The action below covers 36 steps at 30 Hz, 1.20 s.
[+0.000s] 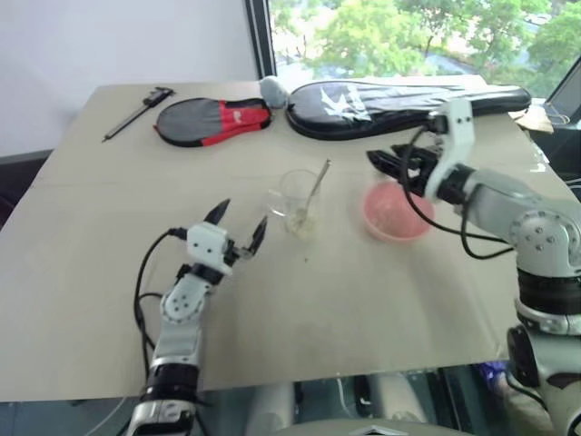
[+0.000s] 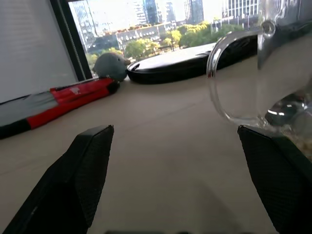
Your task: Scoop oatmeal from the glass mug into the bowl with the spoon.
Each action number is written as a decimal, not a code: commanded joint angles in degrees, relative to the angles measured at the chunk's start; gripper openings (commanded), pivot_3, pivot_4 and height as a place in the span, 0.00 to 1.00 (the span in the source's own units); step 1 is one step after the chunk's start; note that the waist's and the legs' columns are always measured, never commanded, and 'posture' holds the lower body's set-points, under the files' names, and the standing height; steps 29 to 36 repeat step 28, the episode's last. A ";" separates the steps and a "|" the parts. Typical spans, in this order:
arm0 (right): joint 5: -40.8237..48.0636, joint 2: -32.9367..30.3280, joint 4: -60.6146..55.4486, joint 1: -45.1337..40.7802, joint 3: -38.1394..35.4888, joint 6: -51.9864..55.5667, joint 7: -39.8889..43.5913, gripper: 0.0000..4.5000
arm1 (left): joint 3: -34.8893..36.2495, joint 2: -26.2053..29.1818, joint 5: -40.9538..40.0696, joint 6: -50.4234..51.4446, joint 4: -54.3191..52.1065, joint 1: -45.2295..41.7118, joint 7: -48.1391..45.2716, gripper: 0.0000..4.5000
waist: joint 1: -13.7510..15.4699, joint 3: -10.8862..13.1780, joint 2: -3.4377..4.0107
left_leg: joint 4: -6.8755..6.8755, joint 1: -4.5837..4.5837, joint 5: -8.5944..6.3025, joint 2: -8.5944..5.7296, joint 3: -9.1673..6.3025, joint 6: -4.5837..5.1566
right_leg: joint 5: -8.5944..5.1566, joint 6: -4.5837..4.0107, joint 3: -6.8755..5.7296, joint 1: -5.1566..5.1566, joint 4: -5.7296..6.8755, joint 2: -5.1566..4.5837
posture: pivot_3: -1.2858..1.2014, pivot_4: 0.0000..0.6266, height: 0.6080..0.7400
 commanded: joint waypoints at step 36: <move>-20.08 -0.71 1.01 47.69 -7.23 -40.91 41.95 0.99 | 1.89 1.83 -0.24 16.18 -35.13 36.21 2.54 1.00 | 0.05 0.20 -0.44 | -0.02 0.84 -0.06 0.07 0.11 0.00 | -0.35 0.00 0.41 0.44 0.03 0.08 | 0.52 0.24 1.00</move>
